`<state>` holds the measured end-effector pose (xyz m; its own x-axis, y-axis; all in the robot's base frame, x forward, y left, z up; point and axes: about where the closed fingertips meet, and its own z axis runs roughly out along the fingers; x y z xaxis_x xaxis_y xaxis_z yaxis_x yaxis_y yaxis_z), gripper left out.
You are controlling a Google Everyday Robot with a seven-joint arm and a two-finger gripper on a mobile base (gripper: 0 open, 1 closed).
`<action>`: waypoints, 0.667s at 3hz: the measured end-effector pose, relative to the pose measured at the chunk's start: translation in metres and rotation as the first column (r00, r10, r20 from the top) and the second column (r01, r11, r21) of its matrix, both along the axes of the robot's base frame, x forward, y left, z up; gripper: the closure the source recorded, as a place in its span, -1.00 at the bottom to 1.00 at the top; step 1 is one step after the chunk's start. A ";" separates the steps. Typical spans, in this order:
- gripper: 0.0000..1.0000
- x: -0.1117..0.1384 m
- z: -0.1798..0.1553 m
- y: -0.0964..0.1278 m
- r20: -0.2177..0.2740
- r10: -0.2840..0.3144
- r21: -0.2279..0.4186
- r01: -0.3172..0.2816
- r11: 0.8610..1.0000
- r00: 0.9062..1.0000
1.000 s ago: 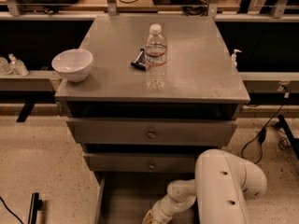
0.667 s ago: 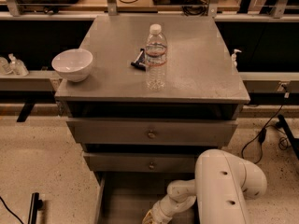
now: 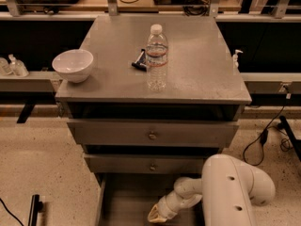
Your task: Open bottom drawer
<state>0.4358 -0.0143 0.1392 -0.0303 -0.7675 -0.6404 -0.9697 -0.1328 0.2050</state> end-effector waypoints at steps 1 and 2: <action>1.00 0.045 0.004 -0.021 0.078 -0.046 0.027 0.045 0.999 0.996; 1.00 0.069 0.015 -0.034 0.142 -0.077 0.049 0.071 0.996 0.987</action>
Offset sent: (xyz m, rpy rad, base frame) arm 0.0974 -0.0539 0.0324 0.0632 -0.2244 -0.1094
